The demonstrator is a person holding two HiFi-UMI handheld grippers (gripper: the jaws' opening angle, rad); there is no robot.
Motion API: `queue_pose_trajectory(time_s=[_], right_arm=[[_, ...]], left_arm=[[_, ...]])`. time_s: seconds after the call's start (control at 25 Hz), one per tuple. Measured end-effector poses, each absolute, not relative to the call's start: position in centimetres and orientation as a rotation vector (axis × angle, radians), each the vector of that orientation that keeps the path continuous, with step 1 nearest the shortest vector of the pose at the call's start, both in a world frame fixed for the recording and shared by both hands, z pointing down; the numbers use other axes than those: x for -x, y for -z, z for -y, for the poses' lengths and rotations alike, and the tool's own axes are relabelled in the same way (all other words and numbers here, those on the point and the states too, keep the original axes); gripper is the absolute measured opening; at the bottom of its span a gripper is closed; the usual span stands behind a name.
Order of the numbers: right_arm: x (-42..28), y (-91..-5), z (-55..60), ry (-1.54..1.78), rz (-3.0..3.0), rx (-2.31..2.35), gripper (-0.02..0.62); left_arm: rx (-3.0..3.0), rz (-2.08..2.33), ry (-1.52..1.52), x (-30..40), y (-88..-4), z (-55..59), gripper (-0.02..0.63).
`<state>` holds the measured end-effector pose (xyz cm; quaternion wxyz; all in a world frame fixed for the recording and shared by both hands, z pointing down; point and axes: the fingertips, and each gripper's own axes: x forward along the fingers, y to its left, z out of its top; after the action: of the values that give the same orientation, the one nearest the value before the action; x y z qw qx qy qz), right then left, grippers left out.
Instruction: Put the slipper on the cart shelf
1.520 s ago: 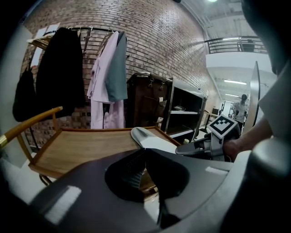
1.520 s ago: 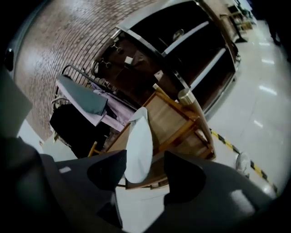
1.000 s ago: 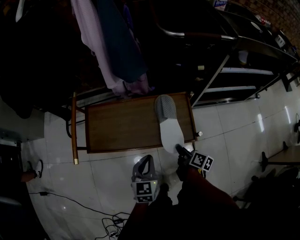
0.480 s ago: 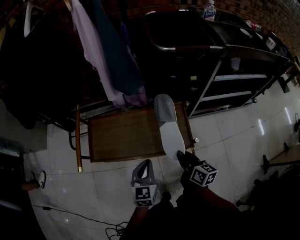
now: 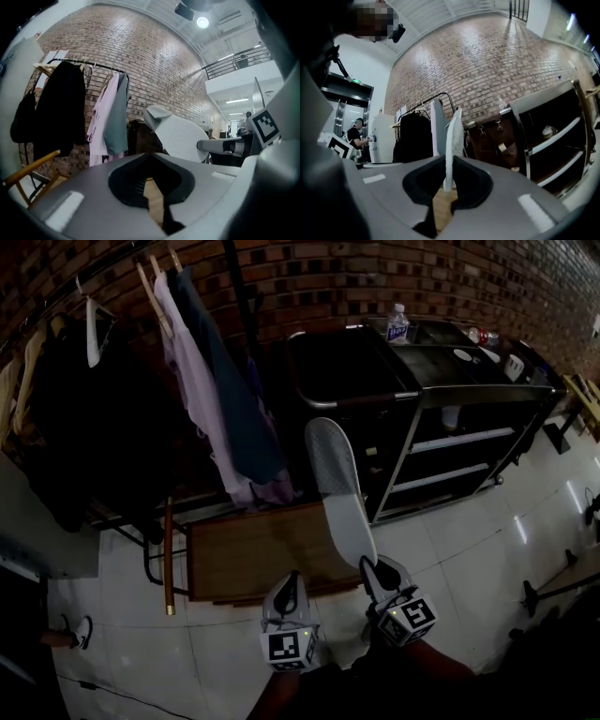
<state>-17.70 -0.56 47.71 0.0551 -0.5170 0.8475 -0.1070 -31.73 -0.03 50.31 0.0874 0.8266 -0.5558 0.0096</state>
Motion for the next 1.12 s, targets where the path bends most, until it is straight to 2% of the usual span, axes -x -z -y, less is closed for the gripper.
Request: queue_pose_trajectory(time_s=[0.28, 0.52, 1.12], right_arm=[[17.3, -43.5, 0.6, 0.147, -2.540, 1.572, 0.035], [13.8, -41.3, 2.4, 0.106, -2.512, 1.552, 0.035], [-3.9, -39.5, 6.5, 0.028, -2.589, 1.400, 0.035]], left_arm=[[-2.502, 1.663, 0.082, 31.4, -46.3, 0.7, 0.017], [-2.521, 1.712, 0.089, 28.9, -44.5, 2.0, 0.017], [-2.500, 1.856, 0.163, 11.3, -40.5, 7.7, 0.020]])
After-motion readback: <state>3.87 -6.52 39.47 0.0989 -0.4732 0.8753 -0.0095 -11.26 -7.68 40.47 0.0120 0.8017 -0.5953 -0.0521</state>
